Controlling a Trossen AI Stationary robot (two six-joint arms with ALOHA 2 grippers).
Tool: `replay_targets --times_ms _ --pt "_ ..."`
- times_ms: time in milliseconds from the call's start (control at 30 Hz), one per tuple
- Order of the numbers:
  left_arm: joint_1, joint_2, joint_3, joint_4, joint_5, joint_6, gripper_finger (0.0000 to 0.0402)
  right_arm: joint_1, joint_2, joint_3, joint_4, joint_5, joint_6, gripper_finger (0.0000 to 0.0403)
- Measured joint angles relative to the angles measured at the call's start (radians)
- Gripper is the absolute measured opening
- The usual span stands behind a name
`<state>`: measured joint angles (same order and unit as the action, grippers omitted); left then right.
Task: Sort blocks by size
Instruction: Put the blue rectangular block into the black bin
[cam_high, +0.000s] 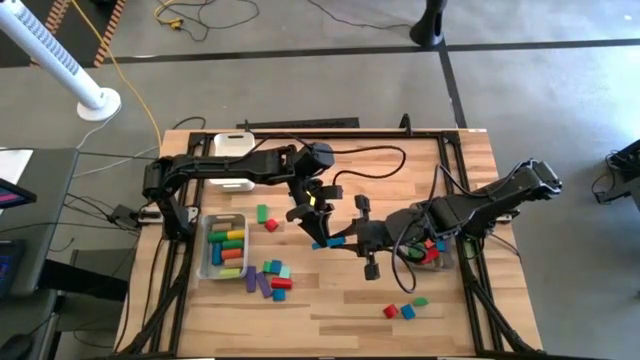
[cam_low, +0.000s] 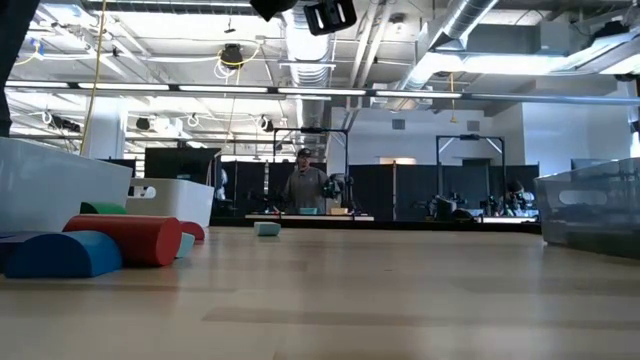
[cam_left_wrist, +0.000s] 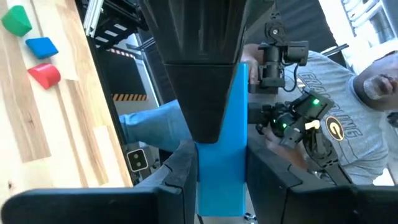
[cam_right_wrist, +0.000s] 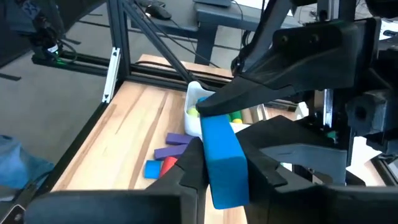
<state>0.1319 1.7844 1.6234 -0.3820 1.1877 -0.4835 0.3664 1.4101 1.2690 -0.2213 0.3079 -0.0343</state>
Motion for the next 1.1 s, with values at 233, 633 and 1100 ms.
replay_targets --times_ms 233,633,1100 --pt "0.048 0.000 0.000 -0.004 -0.026 0.011 0.0143 0.004 -0.021 0.000 -0.089 0.012 0.121 0.0089" --pt "0.122 -0.001 0.001 -0.260 -0.062 0.250 0.0175 0.077 -0.109 0.000 -0.520 0.007 0.494 0.0089" --pt "0.229 -0.001 0.001 -0.806 -0.715 0.661 0.0176 0.253 -0.135 0.000 -1.135 0.007 1.053 0.0090"
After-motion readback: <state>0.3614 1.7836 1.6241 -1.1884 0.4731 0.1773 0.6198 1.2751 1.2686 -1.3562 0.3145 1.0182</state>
